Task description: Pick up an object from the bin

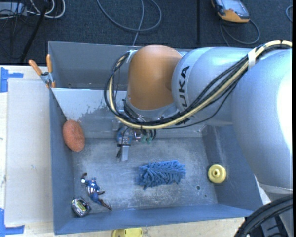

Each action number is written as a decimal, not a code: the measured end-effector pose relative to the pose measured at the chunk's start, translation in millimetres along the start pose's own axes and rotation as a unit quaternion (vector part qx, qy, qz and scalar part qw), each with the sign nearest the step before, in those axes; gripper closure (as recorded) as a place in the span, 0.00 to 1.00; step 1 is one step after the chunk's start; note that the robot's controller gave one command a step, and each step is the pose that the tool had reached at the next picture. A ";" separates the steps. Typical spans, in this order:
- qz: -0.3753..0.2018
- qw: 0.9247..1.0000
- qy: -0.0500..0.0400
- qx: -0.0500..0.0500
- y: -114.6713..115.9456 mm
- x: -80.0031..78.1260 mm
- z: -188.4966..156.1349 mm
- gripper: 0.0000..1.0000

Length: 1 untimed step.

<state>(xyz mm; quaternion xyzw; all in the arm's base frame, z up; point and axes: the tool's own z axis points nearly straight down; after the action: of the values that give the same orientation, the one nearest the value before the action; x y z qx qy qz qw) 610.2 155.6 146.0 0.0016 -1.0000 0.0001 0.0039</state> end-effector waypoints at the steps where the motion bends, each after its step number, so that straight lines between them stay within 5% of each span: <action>1: 0.001 1.000 -0.003 0.000 -0.6 -1.6 -4.9 0.00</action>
Offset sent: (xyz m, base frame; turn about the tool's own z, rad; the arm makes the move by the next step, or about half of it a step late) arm -0.0099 -0.0022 -0.0579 0.0570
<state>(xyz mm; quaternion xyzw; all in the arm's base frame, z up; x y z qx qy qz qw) 611.9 155.0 151.0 0.0004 -1.0000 -0.0002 0.0006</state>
